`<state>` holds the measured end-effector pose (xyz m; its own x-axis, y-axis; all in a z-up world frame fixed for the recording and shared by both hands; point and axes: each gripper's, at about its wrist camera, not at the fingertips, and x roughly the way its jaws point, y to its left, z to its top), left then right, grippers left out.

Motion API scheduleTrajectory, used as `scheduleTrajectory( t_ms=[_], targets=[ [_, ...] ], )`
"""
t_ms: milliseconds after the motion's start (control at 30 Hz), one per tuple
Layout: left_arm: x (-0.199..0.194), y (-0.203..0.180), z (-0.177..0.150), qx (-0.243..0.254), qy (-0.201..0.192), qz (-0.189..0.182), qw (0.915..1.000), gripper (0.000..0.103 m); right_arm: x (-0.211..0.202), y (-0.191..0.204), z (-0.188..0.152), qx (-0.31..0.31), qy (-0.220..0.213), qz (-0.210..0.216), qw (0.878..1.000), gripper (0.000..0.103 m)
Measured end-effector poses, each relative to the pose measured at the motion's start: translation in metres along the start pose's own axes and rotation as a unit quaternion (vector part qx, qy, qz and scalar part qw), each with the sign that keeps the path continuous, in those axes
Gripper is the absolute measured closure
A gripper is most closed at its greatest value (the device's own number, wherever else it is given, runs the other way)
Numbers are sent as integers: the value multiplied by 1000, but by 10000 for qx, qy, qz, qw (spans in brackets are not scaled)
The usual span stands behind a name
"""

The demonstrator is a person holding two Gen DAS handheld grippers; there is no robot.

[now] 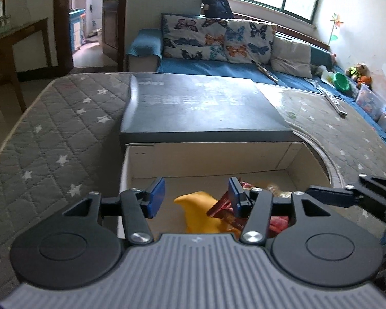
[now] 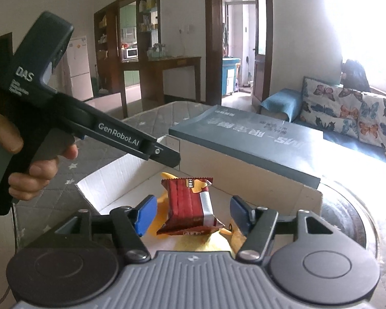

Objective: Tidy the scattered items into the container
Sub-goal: 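Open the right tool to drop the packet into the box, then raise the open right tool away from the box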

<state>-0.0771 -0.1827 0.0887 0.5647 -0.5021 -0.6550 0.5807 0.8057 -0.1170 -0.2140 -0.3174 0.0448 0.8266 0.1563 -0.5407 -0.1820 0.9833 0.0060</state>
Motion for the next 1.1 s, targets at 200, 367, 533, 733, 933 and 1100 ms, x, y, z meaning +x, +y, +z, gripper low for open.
scheduleTrajectory(
  t_ms=[200, 367, 533, 733, 933, 1100],
  targets=[
    [-19, 12, -6, -174, -190, 338, 9991, 49, -21, -3, -3, 38, -118, -94, 9999, 32],
    [-38, 26, -13, -346, -388, 680, 9963, 47, -46, -11, -11, 189, -290, -258, 9991, 31],
    [-57, 41, -21, -517, -570, 1043, 9916, 46, -73, -29, -19, 537, -476, -570, 9958, 28],
    [-68, 61, -35, -657, -497, 1473, 9857, 46, -94, -52, -35, 778, -416, -1089, 9901, 24],
    [-70, 70, -46, -762, -351, 1684, 9821, 45, -93, -68, -48, 1034, -230, -1303, 9858, 22],
    [-72, 72, -54, -784, -241, 1811, 9800, 44, -82, -70, -53, 1085, -107, -1386, 9843, 19]
  ],
)
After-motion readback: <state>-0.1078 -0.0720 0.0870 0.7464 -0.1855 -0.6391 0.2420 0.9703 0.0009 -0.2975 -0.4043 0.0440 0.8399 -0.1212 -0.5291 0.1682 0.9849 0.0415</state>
